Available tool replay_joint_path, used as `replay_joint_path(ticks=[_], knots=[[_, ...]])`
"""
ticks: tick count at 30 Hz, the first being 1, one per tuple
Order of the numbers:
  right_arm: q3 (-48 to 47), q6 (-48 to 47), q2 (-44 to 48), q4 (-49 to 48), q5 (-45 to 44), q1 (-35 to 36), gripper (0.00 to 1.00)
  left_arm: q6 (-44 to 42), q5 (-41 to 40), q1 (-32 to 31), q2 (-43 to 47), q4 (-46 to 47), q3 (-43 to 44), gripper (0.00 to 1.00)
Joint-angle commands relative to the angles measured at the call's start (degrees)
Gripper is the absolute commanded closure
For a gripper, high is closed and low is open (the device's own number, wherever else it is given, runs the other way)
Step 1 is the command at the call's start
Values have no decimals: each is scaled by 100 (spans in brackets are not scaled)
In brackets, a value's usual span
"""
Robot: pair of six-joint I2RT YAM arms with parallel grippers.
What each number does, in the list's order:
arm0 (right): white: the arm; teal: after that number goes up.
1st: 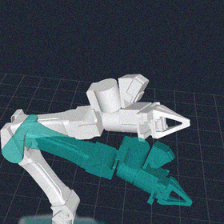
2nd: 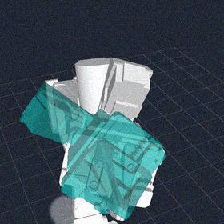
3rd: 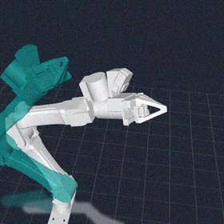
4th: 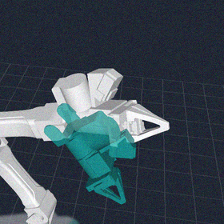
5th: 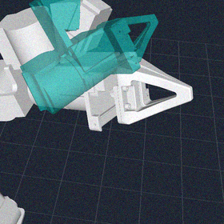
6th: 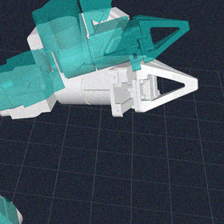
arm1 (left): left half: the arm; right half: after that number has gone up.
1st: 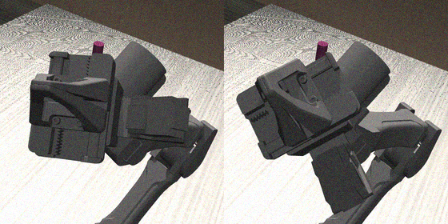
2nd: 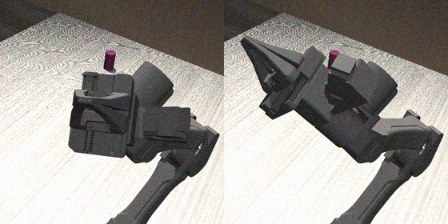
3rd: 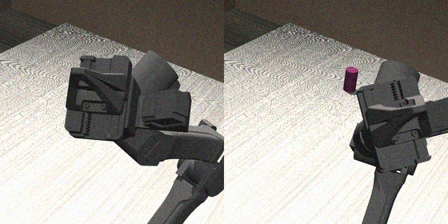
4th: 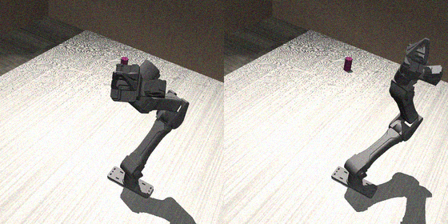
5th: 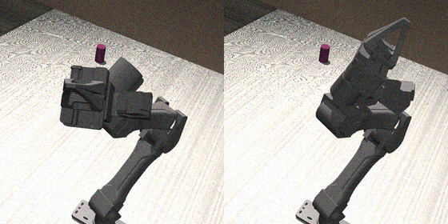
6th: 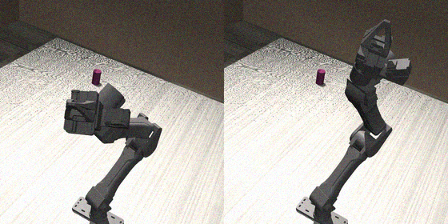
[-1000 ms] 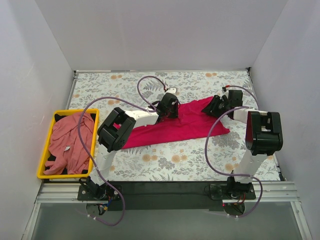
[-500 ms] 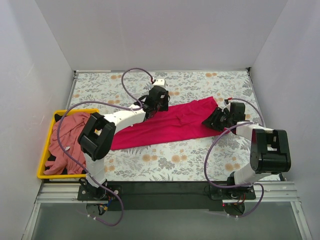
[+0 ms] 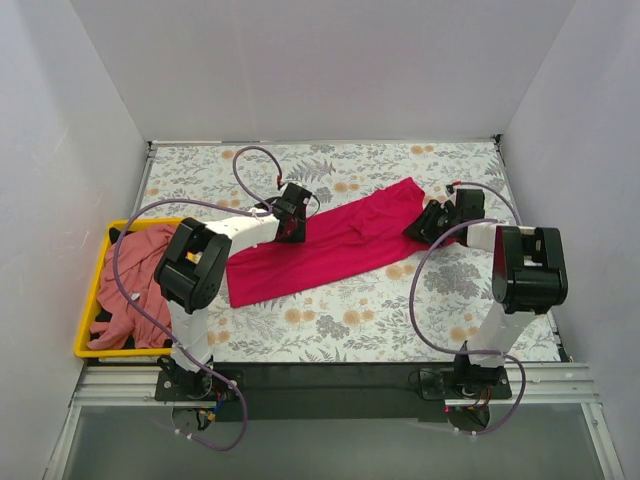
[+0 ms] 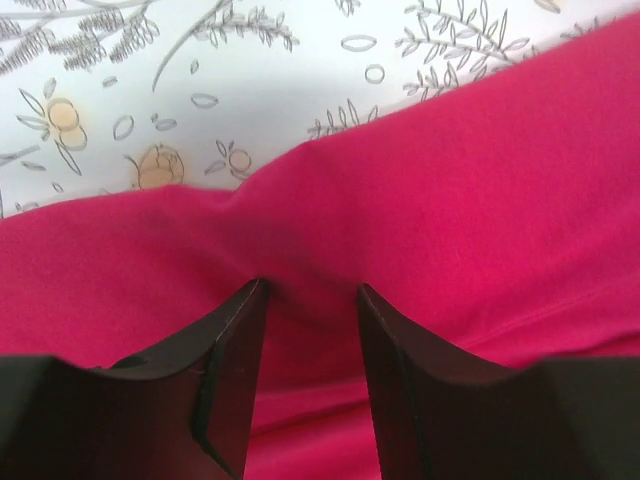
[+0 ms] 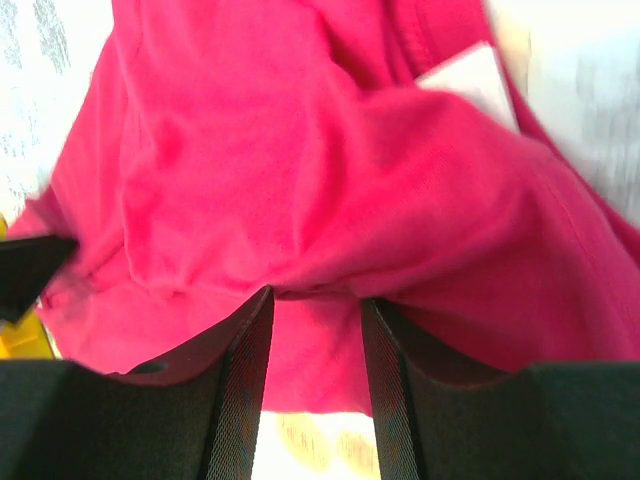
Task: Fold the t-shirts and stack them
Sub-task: Fold the tshirt
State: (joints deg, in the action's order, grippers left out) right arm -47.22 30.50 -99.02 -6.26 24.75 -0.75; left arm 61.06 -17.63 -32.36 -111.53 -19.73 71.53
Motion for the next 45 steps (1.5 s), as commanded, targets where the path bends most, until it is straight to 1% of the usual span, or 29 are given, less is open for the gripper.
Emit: replay_joint_path(ticks=[1, 2, 4, 5, 6, 8, 9, 10, 11, 14, 15, 18, 19, 20, 21, 22, 23, 25, 27, 29, 30, 31, 32, 34, 36, 37, 40, 43, 45], knots=[[-942, -377, -860, -33, -165, -83, 52, 502, 680, -7, -124, -1243, 89, 60], [-1173, -422, -1056, 80, -51, -83, 53, 617, 864, -16, -159, -1575, 124, 60], [-1647, -527, -1634, 160, 388, -83, 53, 995, 1575, -25, -142, -1806, 107, 60], [-2050, -545, -1803, 169, 547, -83, 54, 1092, 1839, -51, -37, -1842, 46, 60], [-2272, -563, -1970, 169, 757, -74, 54, 1301, 2494, -103, 8, -1833, -68, 60], [-2815, -624, -2383, 178, 908, -57, 54, 1417, 2999, -393, 52, -1833, -69, 60], [-2993, -650, -2515, 230, 1048, -30, 54, 1461, 3220, -524, 8, -1842, -51, 56], [-3151, -668, -2725, 248, 1101, -4, 54, 1488, 3779, -778, -9, -1816, -8, 53], [-3501, -686, -2823, 309, 1180, 40, 54, 1471, 4063, -894, -105, -1763, 19, 49], [-3995, -773, -3096, 511, 1330, 67, 53, 1462, 4836, -1272, -238, -1719, 19, 45], [-4258, -887, -3132, 555, 1417, 275, 53, 1453, 4900, -1342, -299, -1701, 19, 44], [-4654, -1220, -3158, 933, 1445, 496, 53, 1496, 4971, -1475, -282, -1684, 116, 42], [-4725, -1300, -3123, 1108, 1419, 541, 52, 1523, 4936, -1475, -125, -1649, 151, 40], [-4787, -1345, -3088, 1179, 1349, 602, 52, 1601, 4692, -1475, -28, -1631, 247, 38], [-4805, -1371, -3027, 1197, 1304, 611, 52, 1637, 4498, -1466, 77, -1692, 326, 34], [-4736, -1380, -2844, 1206, 1260, 620, 52, 1681, 4209, -1440, 261, -1771, 405, 30], [-4683, -1363, -2720, 1198, 1112, 612, 52, 1760, 3736, -1414, 376, -1937, 528, 28], [-4429, -1380, -2282, 1197, 988, 629, 52, 1865, 3320, -1300, 587, -2052, 538, 25], [-4130, -1389, -1930, 1189, 822, 655, 51, 2006, 2856, -1194, 938, -2123, 459, 24], [-3577, -1415, -1385, 1197, 716, 769, 51, 2059, 2573, -1019, 1298, -2079, 336, 24], [-3348, -1372, -1200, 1189, 672, 813, 51, 2085, 2380, -844, 1413, -2070, 196, 25], [-3111, -1311, -807, 1189, 602, 857, 51, 2094, 2308, -738, 1493, -2001, 117, 25], [-2569, -1258, -629, 1180, 444, 979, 51, 2077, 2255, -615, 1659, -1957, 11, 26], [-2083, -1126, -182, 1171, 250, 1121, 52, 1998, 2054, -228, 1800, -1825, -261, 27], [-1529, -1090, 31, 1145, -5, 1332, 51, 1884, 1843, 0, 2019, -1693, -454, 28], [-1388, -1081, 163, 1101, -84, 1376, 52, 1762, 1433, 193, 2090, -1649, -629, 28], [-1079, -1055, 164, 978, -103, 1402, 52, 1568, 1148, 484, 2310, -1395, -876, 28], [-1122, -1143, -99, 881, -50, 1403, 52, 1235, 675, 582, 2529, -1044, -1271, 28], [-1201, -1239, -370, 829, -6, 1403, 53, 1146, 191, 599, 2644, -902, -1448, 28]])
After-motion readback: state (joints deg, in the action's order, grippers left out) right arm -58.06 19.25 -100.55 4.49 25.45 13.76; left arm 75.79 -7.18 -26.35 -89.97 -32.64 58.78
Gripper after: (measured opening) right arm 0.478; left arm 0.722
